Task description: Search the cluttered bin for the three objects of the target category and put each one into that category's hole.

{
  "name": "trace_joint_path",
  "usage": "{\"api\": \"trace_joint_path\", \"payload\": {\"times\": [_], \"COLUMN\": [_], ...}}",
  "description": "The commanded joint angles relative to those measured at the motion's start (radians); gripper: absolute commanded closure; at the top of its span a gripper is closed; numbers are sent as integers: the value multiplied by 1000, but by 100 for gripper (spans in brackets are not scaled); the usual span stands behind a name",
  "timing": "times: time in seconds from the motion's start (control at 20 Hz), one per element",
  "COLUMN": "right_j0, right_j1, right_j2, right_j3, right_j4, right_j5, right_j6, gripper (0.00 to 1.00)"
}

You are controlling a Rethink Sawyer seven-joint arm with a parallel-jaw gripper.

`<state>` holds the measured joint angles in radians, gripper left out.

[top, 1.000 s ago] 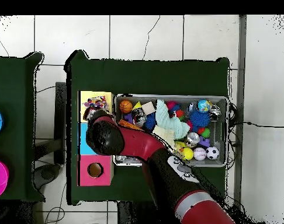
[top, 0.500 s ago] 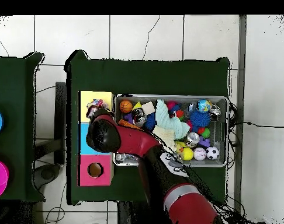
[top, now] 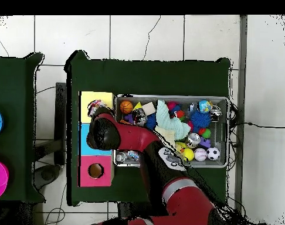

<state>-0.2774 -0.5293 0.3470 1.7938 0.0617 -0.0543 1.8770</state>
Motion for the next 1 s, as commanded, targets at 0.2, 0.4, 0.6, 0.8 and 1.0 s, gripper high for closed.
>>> {"api": "trace_joint_path", "payload": {"times": [0.2, 0.4, 0.6, 0.8, 1.0], "right_j0": [-37, -59, -101, -78, -97], "right_j1": [120, 161, 192, 188, 174], "right_j2": [-105, -65, 18, -6, 32], "right_j3": [-193, -215, -209, -205, -169], "right_j4": [-47, -83, -145, -149, -135], "right_j5": [39, 22, 13, 5, 7], "right_j6": [32, 27, 20, 56, 100], "gripper": [100, 100, 100, 100, 100]}}
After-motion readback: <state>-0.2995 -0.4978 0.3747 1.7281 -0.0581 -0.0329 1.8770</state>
